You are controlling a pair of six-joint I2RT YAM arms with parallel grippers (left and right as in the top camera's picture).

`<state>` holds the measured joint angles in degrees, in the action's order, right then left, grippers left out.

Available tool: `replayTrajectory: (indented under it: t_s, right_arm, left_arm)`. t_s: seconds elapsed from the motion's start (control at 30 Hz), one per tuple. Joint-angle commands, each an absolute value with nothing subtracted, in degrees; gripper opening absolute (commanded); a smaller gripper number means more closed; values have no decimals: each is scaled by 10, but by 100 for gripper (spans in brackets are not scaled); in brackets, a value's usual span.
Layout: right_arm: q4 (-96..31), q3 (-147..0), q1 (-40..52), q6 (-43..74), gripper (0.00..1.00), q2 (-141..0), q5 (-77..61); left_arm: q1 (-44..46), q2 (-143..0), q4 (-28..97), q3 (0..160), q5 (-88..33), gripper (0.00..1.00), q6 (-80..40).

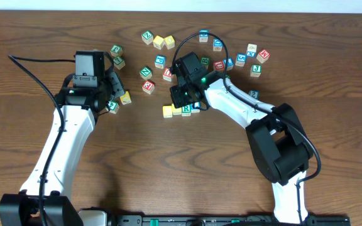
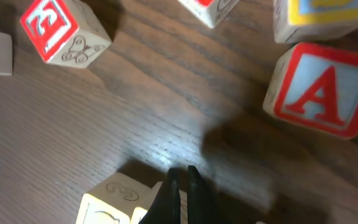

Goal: Spell out CORL

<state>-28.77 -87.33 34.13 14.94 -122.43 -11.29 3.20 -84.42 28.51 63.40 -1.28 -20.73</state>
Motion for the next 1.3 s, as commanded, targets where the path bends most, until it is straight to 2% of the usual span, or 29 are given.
replayTrajectory:
  t_s: [0.0,0.57,1.0,1.27]
  right_arm:
    - [-292,-880,357,156,1,-1228,-111]
    - [-299,-880,359,156,1,-1229,-101]
    - [-300,-886,296,163,1,-1229,-91]
    - [-328,-884,296,162,1,-1229,-91]
  left_arm:
    - [31,-850,287,645,-4,27,-202]
    - [31,-850,287,643,-4,28,-202]
    - [31,-850,287,643,-4,28,-202]
    - [31,-850,287,643,-4,28,-202]
